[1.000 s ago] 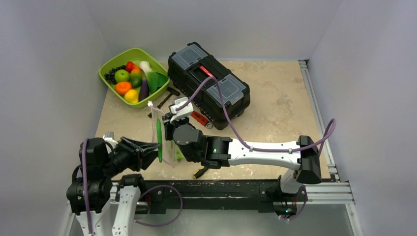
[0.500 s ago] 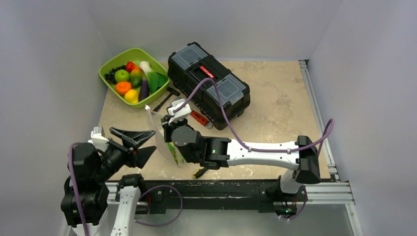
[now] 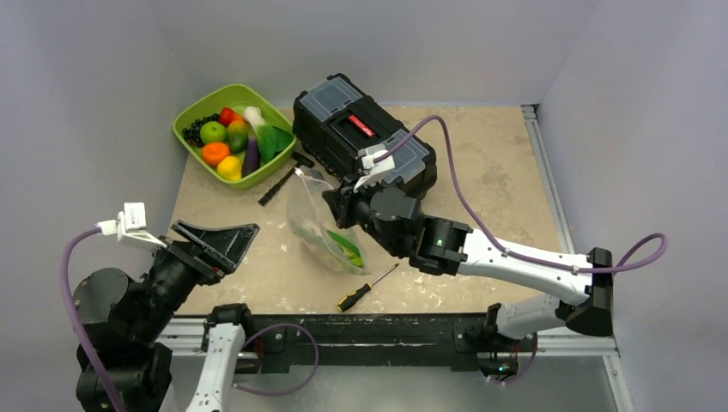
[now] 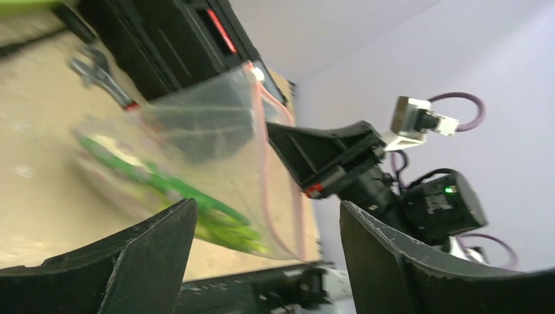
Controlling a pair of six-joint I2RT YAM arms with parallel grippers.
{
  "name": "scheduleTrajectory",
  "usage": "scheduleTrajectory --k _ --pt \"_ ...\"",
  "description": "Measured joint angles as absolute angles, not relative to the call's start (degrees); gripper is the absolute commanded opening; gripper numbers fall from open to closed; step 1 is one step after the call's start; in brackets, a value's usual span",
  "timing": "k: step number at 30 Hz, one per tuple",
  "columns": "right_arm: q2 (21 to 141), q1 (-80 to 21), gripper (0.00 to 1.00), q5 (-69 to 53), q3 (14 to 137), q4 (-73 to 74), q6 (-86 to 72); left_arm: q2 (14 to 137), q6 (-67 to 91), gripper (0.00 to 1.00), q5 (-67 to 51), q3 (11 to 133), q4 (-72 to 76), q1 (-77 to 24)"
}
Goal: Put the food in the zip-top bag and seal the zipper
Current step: Pick up the fake vegetable from the bin.
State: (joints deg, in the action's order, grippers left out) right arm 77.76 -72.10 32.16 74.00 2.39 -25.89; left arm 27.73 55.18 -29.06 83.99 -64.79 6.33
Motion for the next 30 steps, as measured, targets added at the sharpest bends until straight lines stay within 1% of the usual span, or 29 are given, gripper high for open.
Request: scheduleTrajectory --k 2,5,9,13,18,23,25,29,30 --pt "75.68 -70.87 0.0 30.3 72.16 2.74 -26.57 27.77 48.99 0.8 -25.69 85.47 -65.52 6.33" --pt "73.54 -70.3 0.0 28.27 69.84 3.07 -26.85 28.25 41.23 0.81 -19.81 84.01 -66.39 6.33" --pt "72.58 -69.93 0.0 25.93 68.58 3.03 -26.55 30.81 34.28 0.83 -11.68 77.08 -65.32 6.33" --pt "72.88 -68.77 0.0 24.25 68.31 2.9 -25.8 36.58 30.5 0.83 -5.58 68.38 -60.18 6.33" --pt "74.41 -66.87 0.0 22.13 68.31 1.3 -24.58 50.09 28.84 0.84 -2.11 65.63 -52.71 6.59" --pt "78.83 -65.23 0.0 19.11 68.36 -1.78 -23.94 68.03 28.62 0.81 -6.44 67.31 -43.4 9.93" --pt "81.45 -64.55 0.0 16.78 69.12 -2.59 -23.97 76.29 28.23 0.78 -8.32 71.46 -42.89 10.66" --pt "87.35 -63.61 0.0 12.12 72.6 -3.14 -24.18 92.73 26.74 0.75 -10.96 84.14 -41.23 11.05" --pt "88.77 -63.46 0.0 10.96 73.73 -3.16 -24.29 96.18 26.09 0.71 -11.66 87.48 -41.21 11.05"
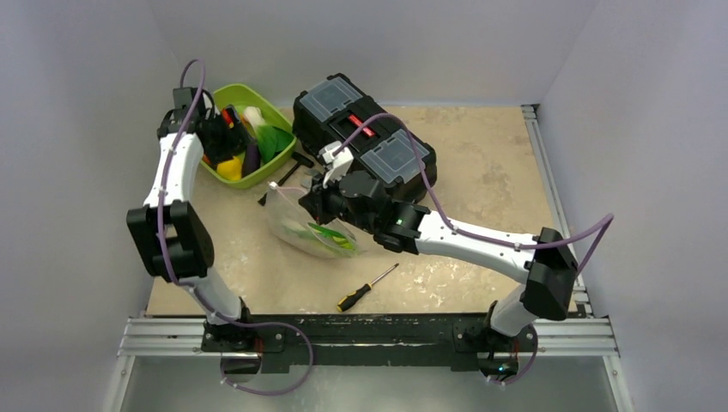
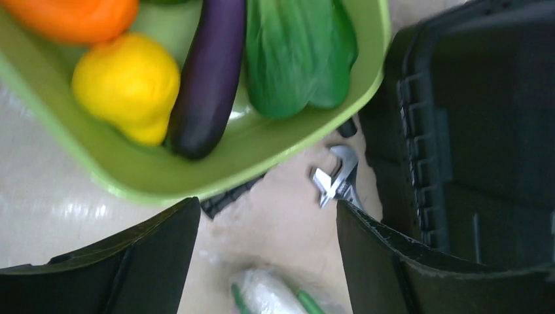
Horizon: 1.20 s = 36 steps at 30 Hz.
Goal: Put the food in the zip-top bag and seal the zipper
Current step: Pick up the fake vegetable from the bin.
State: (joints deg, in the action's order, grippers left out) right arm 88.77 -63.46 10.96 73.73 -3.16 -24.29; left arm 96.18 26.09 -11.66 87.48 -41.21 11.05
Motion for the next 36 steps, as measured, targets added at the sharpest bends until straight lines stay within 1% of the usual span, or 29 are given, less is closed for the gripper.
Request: scheduleTrajectory --k 2,5,7,13,17,20,23,27,30,33,36 --pt "90.45 -63.33 0.0 9.34 75.02 -3.27 -24.34 101.97 24.84 0.68 -13.04 93.67 -41.5 11.07" --pt "90.41 -63.31 0.0 9.34 75.11 -2.9 -23.83 108.79 22.83 0.68 -14.35 102.5 -43.05 11.09" --pt "89.47 -63.33 0.0 10.0 75.2 -1.63 -22.85 111.61 21.37 0.68 -14.79 105.54 -43.07 11.11" --pt "80.53 -63.31 0.0 15.77 74.74 4.01 -19.7 112.64 19.73 0.68 -14.94 105.71 -46.3 11.14" --pt "73.38 -63.31 0.0 20.1 74.65 6.39 -17.5 111.04 19.99 0.68 -16.08 102.63 -46.04 11.14" --pt "72.44 -63.51 0.0 20.49 74.65 5.58 -17.02 109.86 20.34 0.69 -17.1 100.84 -46.41 11.14" --pt "77.43 -64.45 0.0 19.31 74.7 2.57 -17.87 109.6 20.1 0.69 -17.43 100.68 -46.76 11.14" --pt "90.61 -65.1 0.0 13.21 75.5 -1.41 -21.15 109.6 18.68 0.69 -17.12 100.68 -48.56 11.14" --pt "98.1 -65.43 0.0 8.82 75.5 -0.91 -23.27 109.6 17.58 0.69 -16.27 100.68 -49.36 11.14" --pt "99.66 -65.69 0.0 6.72 75.5 -0.23 -24.47 109.73 16.82 0.69 -15.59 100.99 -50.28 11.14" --pt "98.08 -65.6 0.0 6.39 75.5 -1.06 -24.86 110.91 16.62 0.69 -14.98 103.09 -51.37 11.14"
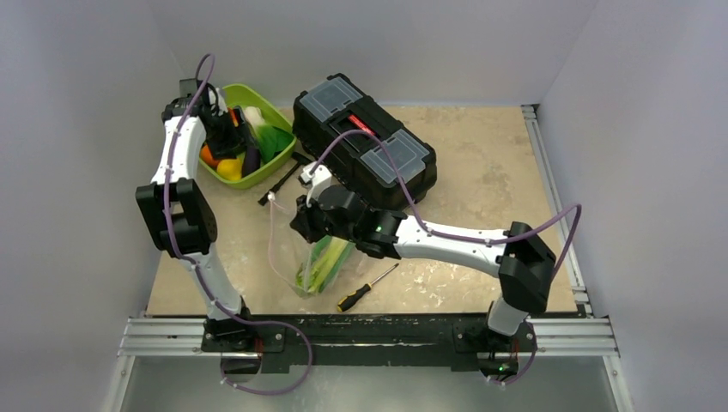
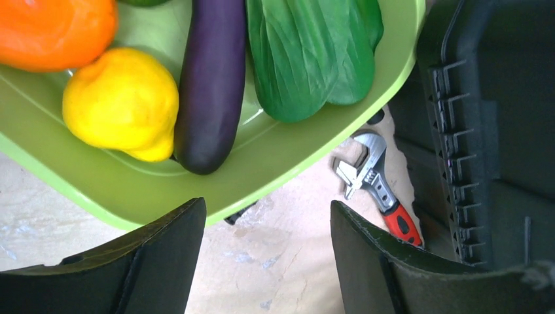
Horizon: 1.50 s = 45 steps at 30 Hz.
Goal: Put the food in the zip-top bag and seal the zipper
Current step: Pick up the fake vegetable from the bin.
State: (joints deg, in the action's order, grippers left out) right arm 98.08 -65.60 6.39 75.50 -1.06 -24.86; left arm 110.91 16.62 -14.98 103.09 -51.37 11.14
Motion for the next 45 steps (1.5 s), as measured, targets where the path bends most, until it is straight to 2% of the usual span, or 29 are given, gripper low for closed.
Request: scheduleTrajectory --k 9,18,24,32,35,36,37,43,45 --pt "93.93 -63.75 0.0 6.39 76.49 -1.78 -25.08 117.12 16.93 0.68 -14.7 112.03 -52.58 11.14" --pt "90.61 -59.94 0.0 5.39 76.36 -1.52 -26.22 124.42 15.4 0.55 -11.97 120.99 -55.51 11.14" --pt "89.76 -58.54 0.0 4.86 76.12 -1.74 -26.87 128.9 13.82 0.63 -8.67 122.72 -56.95 11.14" --pt "89.76 -58.43 0.0 3.2 75.18 -1.8 -27.86 132.16 10.96 0.61 -3.62 124.18 -59.35 8.6" --pt "89.73 -58.41 0.0 2.9 75.0 -1.85 -28.14 134.91 10.44 0.54 -2.17 125.62 -59.72 7.33" --pt "89.73 -58.41 0.0 2.83 74.89 -1.89 -28.18 136.14 10.2 0.47 -1.63 126.19 -59.94 7.05" --pt "89.73 -58.41 0.0 2.81 74.74 -1.91 -28.27 137.36 9.78 0.45 -0.91 126.78 -60.23 6.92" --pt "89.69 -58.19 0.0 2.76 74.5 -1.89 -28.36 139.31 9.21 0.48 -0.36 129.16 -62.22 7.05" --pt "89.69 -58.06 0.0 2.74 74.5 -1.89 -28.45 139.52 9.21 0.33 -0.34 129.47 -62.65 7.05"
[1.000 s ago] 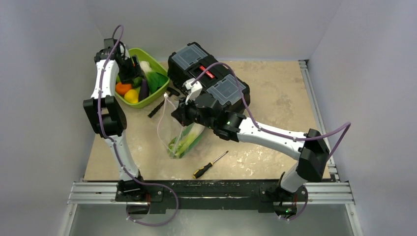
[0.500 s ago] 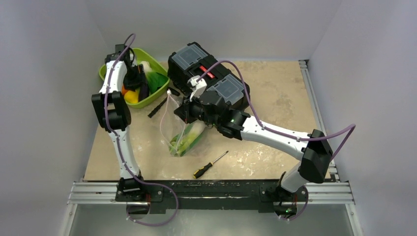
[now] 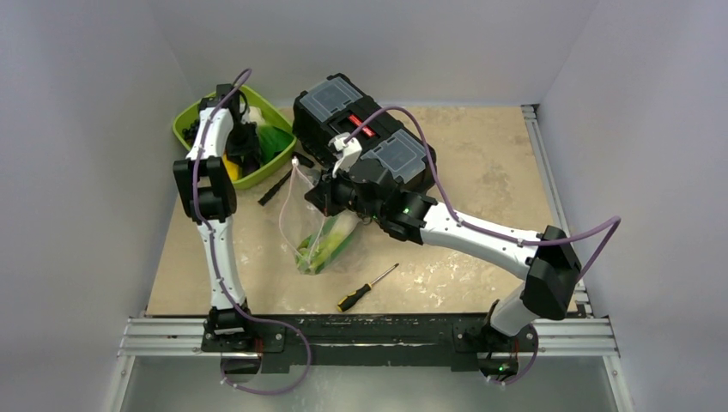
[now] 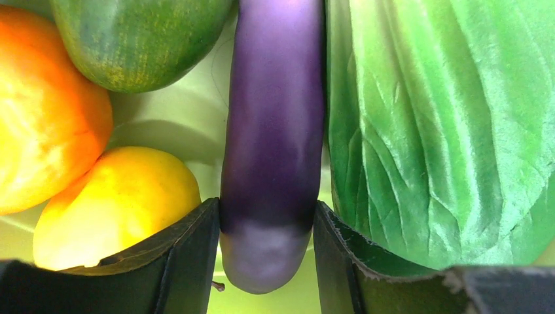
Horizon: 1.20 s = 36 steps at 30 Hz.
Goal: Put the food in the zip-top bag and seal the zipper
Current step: Pick up the fake vegetable from the bin, then place the fake vegetable in the zipper food storage bag.
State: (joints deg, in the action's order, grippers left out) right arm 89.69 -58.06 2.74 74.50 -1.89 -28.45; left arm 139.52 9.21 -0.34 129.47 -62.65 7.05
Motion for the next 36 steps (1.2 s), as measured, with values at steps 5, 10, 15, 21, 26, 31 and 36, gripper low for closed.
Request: scheduleTrajectory --k 5,10,15,21,26,31,36 --pt "89.69 -58.0 0.0 1.96 74.5 -1.89 -28.49 139.48 9.21 0.15 0.21 130.26 -64.07 7.03" --pt "89.69 -57.98 0.0 1.93 74.5 -1.87 -28.53 136.42 9.21 0.08 0.3 130.28 -65.78 7.05" --pt "89.78 -57.98 0.0 1.98 74.5 -1.89 -28.62 125.43 9.82 0.0 -1.39 129.05 -66.57 7.16" --pt "91.66 -57.69 0.0 1.98 74.85 -1.74 -28.82 105.71 11.86 0.0 -6.5 116.75 -65.98 7.18" --pt "94.11 -57.6 0.0 2.02 76.44 -1.13 -28.75 88.18 14.79 0.0 -16.16 95.94 -65.47 7.2" --pt "94.54 -57.6 0.0 2.5 77.65 -0.64 -28.29 68.2 17.54 0.0 -23.77 83.13 -69.12 7.05" --pt "94.54 -57.6 0.0 4.32 77.78 -0.69 -26.89 51.37 20.23 0.0 -29.06 79.46 -74.41 4.73"
